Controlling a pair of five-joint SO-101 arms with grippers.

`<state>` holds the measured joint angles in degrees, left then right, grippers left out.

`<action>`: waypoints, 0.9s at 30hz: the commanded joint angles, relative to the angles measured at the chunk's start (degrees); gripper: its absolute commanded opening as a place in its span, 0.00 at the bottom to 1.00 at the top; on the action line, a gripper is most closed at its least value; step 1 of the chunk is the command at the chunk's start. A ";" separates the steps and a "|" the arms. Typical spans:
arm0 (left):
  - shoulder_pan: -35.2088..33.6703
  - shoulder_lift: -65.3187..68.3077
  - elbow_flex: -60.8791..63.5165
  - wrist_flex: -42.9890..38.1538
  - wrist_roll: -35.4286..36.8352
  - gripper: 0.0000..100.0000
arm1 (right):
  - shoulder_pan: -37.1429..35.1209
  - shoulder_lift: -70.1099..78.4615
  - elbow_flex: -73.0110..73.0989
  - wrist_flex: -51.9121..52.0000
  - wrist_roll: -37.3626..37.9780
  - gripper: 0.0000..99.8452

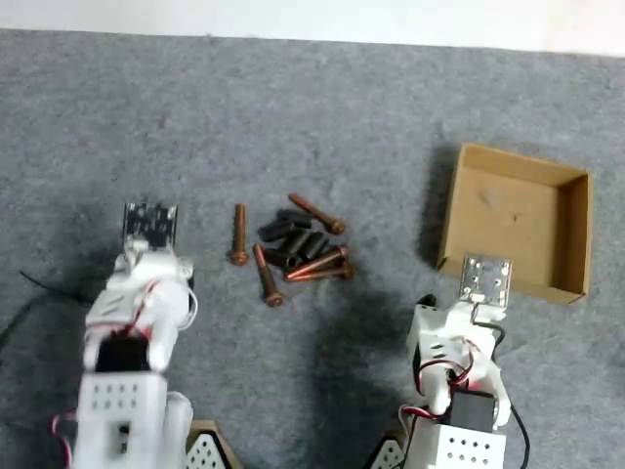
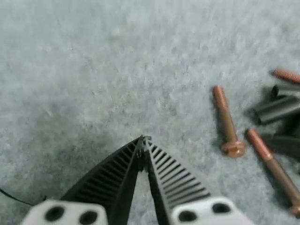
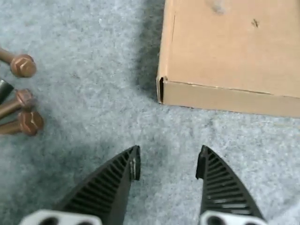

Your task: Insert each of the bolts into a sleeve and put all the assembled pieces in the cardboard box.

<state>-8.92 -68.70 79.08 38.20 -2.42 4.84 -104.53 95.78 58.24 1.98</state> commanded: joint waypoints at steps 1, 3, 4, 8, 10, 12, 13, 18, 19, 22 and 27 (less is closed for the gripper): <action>-0.57 17.80 -8.57 -2.29 -0.26 0.01 | 0.57 -0.66 6.46 0.22 -0.26 0.18; -0.57 23.69 -11.56 -2.29 -0.09 0.01 | 0.57 -0.66 6.37 0.22 -0.26 0.18; -0.57 25.27 -12.70 -2.29 -0.09 0.01 | 0.40 -0.66 6.29 0.22 -0.26 0.18; -0.40 24.48 -13.49 -2.29 -0.26 0.01 | 0.22 -0.75 5.93 -0.13 -0.35 0.18; -0.48 22.64 -12.26 -2.29 -0.26 0.01 | 0.22 -0.75 2.51 0.48 -0.44 0.18; -0.48 20.09 -10.59 -2.29 -0.35 0.01 | 0.13 -0.75 -1.36 1.54 -1.76 0.18; -0.57 18.77 -9.80 -2.29 -0.35 0.01 | -0.40 -0.75 -3.21 1.63 -4.31 0.18; -5.58 16.40 -8.31 -2.55 0.00 0.01 | -15.08 -0.57 -8.40 0.31 -7.47 0.18; -5.85 16.40 -8.31 -2.55 0.00 0.01 | -17.71 -0.48 -8.31 -1.01 -7.21 0.18; -5.76 16.40 -8.31 -2.99 0.00 0.01 | -20.26 2.33 -8.31 -3.82 -7.12 0.18; -5.76 16.40 -8.13 -4.66 0.09 0.01 | -20.53 18.15 -13.85 -11.82 -7.21 0.18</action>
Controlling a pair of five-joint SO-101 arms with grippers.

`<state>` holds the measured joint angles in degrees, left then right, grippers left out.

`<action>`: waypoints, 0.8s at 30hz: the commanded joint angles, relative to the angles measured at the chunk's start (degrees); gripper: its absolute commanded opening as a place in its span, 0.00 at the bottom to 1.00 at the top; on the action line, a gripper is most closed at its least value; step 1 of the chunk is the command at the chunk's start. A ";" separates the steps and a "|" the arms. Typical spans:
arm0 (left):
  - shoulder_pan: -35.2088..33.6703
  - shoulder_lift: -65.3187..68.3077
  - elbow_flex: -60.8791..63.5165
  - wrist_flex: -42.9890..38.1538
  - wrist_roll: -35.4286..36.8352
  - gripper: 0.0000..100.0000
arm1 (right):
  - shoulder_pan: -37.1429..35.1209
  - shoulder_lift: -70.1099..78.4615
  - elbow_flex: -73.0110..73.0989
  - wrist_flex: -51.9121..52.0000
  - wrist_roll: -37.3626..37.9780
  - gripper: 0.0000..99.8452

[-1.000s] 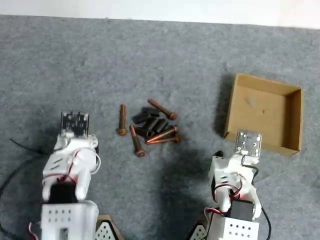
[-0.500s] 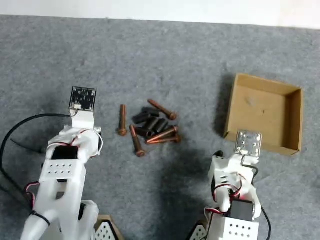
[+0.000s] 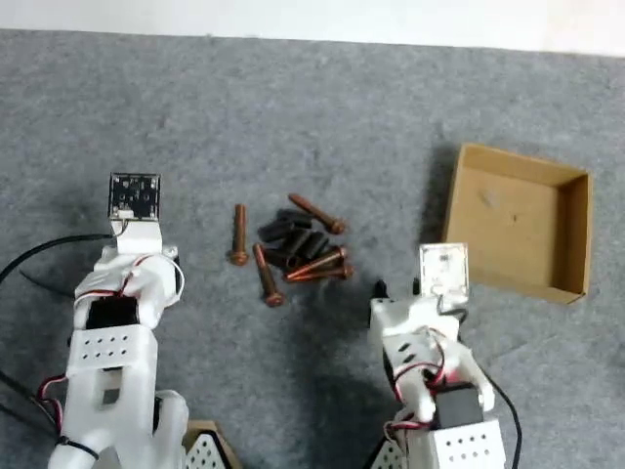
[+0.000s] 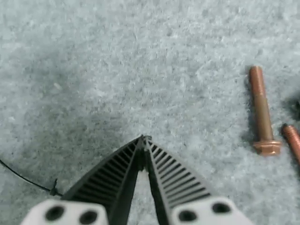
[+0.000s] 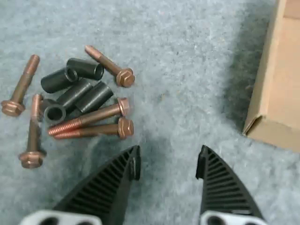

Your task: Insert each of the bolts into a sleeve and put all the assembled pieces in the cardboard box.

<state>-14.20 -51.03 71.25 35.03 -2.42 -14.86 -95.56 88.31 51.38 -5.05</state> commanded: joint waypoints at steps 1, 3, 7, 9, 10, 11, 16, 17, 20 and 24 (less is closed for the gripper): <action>-0.57 -1.27 -0.31 -1.49 0.09 0.01 | -1.54 13.67 -9.19 -6.20 -0.18 0.18; -0.66 -1.27 -0.31 -1.49 0.09 0.01 | -3.91 23.34 -15.69 -7.52 -0.62 0.18; -0.84 -1.27 -0.31 -1.49 1.85 0.01 | -9.19 43.47 -29.85 -7.78 -3.16 0.18; -0.84 -1.71 0.40 -2.11 2.02 0.01 | -10.77 52.97 -35.30 -7.78 -3.34 0.18; -0.84 -1.71 0.92 -2.90 2.11 0.01 | -11.47 57.27 -37.67 -7.78 -3.34 0.18; -0.84 -1.71 1.19 -3.60 2.11 0.01 | -11.91 61.41 -39.78 -7.78 -3.34 0.18; -0.84 -1.71 1.36 -4.04 2.20 0.01 | -12.35 79.34 -48.40 -10.77 -3.34 0.18; -0.84 -1.71 1.36 -4.04 2.20 0.01 | -12.26 82.51 -49.71 -11.91 -3.34 0.18; -0.84 -1.71 1.36 -4.04 2.20 0.01 | -12.26 89.89 -53.32 -13.67 -3.16 0.18; -0.84 -1.71 1.36 -3.87 2.20 0.01 | -12.26 94.46 -58.15 -13.85 -0.35 0.18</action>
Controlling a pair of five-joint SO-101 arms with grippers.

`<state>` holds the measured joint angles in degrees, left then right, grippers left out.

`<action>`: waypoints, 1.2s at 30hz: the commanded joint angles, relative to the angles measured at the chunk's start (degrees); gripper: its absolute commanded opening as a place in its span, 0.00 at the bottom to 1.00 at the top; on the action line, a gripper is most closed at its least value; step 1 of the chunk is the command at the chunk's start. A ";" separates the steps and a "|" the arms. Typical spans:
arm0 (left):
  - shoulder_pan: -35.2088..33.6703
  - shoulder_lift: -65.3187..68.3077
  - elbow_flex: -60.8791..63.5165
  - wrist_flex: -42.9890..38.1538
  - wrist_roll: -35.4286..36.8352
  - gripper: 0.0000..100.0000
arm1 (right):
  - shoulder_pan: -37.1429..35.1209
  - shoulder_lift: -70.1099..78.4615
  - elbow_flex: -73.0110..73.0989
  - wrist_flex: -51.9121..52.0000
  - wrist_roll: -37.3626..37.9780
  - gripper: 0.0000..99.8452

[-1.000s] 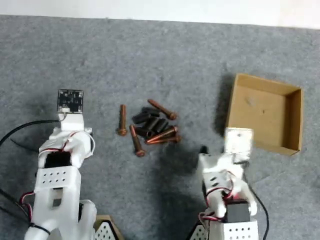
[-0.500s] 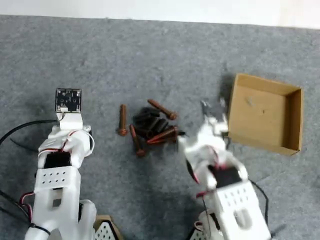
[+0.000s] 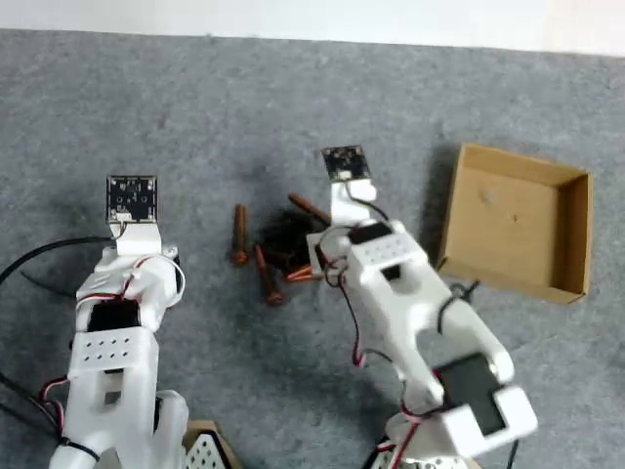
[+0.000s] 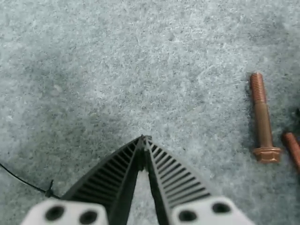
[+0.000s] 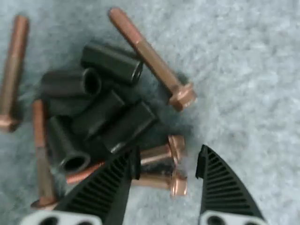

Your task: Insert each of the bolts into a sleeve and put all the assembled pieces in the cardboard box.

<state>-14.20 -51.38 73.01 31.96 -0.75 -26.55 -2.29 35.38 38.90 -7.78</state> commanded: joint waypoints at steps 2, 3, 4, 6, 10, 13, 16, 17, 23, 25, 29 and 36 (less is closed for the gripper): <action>-0.84 -1.36 -0.40 -0.79 0.53 0.01 | -0.57 2.33 -6.99 -1.71 8.35 0.18; -0.84 -1.36 -0.40 -0.88 0.62 0.01 | -0.57 2.77 -7.43 -2.77 9.93 0.18; -0.84 -1.36 -0.40 -0.88 0.62 0.01 | -0.66 3.21 -7.69 -4.09 10.20 0.18; -0.84 -1.36 -0.40 -0.88 0.62 0.01 | -0.84 4.35 -7.60 -6.55 10.20 0.18; -0.84 -1.36 -0.48 -0.88 0.62 0.01 | -2.77 6.29 -7.69 -7.69 10.20 0.18; -0.84 -1.36 -0.48 -0.88 0.62 0.01 | -4.70 6.46 -7.60 -7.69 7.30 0.18; -0.84 -1.36 -0.48 -0.88 0.62 0.01 | -5.32 6.81 -7.69 -7.96 -2.29 0.18; -0.84 -1.36 -0.48 -0.88 0.62 0.01 | -5.32 6.90 -7.60 -8.04 -4.92 0.18; -0.84 -1.36 -0.40 -0.88 0.62 0.01 | -5.05 14.02 -8.13 -9.01 -8.62 0.18; -0.84 -1.36 -0.40 -0.88 0.53 0.01 | -4.79 16.57 -10.07 -7.43 -8.70 0.18; -0.84 -1.36 -0.40 -0.88 0.44 0.01 | -4.79 18.68 -15.87 2.07 -8.79 0.18; -0.84 -1.36 -0.40 -0.88 0.44 0.01 | -6.55 19.91 -17.89 6.73 -8.79 0.18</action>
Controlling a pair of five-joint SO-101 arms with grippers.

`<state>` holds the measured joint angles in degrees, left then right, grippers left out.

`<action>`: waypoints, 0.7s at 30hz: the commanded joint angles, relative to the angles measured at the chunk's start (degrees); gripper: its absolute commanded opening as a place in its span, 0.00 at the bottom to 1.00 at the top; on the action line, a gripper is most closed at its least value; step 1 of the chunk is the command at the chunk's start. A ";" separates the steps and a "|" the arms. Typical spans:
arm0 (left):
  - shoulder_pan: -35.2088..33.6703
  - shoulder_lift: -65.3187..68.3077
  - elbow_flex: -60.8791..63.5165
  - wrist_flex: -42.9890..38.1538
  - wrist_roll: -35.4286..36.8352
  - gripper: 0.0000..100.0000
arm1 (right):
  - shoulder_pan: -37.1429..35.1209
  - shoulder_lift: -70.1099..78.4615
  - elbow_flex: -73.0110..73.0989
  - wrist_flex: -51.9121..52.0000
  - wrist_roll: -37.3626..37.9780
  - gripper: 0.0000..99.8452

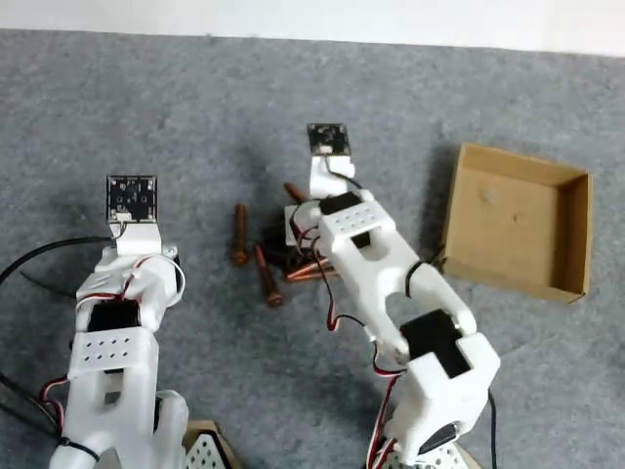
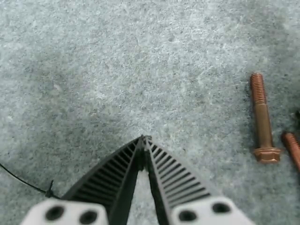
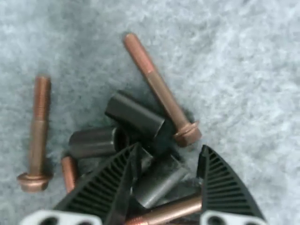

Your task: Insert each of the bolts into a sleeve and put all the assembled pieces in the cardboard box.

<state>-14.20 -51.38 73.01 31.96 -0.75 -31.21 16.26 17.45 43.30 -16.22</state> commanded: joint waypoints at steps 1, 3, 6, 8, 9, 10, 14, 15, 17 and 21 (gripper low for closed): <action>-0.84 -1.36 -0.40 -0.88 0.44 0.01 | -2.15 1.36 0.04 2.33 -0.35 0.18; -0.84 -1.36 -0.40 -0.88 0.44 0.01 | -2.33 1.36 0.04 2.33 -0.35 0.18; -0.84 -1.36 -0.40 -0.97 0.44 0.01 | -2.33 1.36 0.04 2.33 -0.35 0.18; -0.84 -1.36 -0.40 -0.97 0.44 0.01 | -2.33 1.36 0.04 2.33 -0.35 0.15; -0.84 -1.36 -0.40 -0.97 0.44 0.01 | -2.33 1.36 0.04 2.33 -0.35 0.12; -0.84 -1.36 -0.40 -0.97 0.44 0.01 | -2.33 1.36 0.04 2.33 -0.35 0.08; -0.84 -1.36 -0.40 -0.97 0.44 0.01 | -2.15 1.45 0.04 2.33 2.20 0.00; -0.84 -1.36 -0.40 -0.97 0.44 0.01 | -2.07 1.45 0.04 2.33 2.81 0.00; -0.84 -1.36 -0.31 -0.97 0.44 0.01 | -1.98 1.27 0.04 2.33 3.16 0.00; -0.84 -1.36 -0.31 -0.97 0.44 0.01 | -1.80 1.01 -0.22 4.62 3.43 0.00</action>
<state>-14.20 -51.38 73.01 31.96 -0.75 -31.91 16.26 17.36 44.53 -13.76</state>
